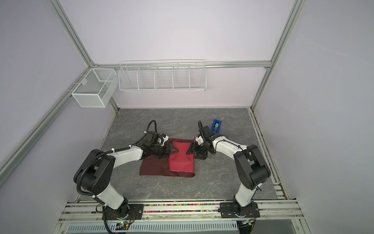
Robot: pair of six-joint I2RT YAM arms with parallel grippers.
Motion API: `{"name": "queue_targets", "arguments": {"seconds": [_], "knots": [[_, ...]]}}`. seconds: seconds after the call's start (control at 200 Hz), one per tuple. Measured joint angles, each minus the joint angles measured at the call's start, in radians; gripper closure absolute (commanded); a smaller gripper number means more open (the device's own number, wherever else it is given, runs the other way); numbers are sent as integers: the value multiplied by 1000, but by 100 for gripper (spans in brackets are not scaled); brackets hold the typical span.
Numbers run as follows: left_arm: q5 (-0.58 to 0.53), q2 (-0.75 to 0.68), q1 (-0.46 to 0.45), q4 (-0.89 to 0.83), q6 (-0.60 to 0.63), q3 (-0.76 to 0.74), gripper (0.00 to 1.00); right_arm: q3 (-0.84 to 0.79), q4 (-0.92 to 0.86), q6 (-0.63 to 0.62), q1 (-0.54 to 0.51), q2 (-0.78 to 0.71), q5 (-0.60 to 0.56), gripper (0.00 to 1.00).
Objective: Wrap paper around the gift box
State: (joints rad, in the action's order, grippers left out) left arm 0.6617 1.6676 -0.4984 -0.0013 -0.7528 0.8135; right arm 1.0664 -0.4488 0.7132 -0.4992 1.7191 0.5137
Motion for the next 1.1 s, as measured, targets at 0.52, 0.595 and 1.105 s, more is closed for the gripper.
{"name": "queue_targets", "arguments": {"seconds": [0.52,0.595,1.105], "knots": [[2,-13,5,68,-31,-52,38,13,-29,-48,-2,1,-43,28],[-27,-37,4,-14,1,-29,36,13,-29,-53,-2,1,-43,28],[-78,-76,3,-298,146,58,45,18,-35,-59,-6,0,-50,30]]}}
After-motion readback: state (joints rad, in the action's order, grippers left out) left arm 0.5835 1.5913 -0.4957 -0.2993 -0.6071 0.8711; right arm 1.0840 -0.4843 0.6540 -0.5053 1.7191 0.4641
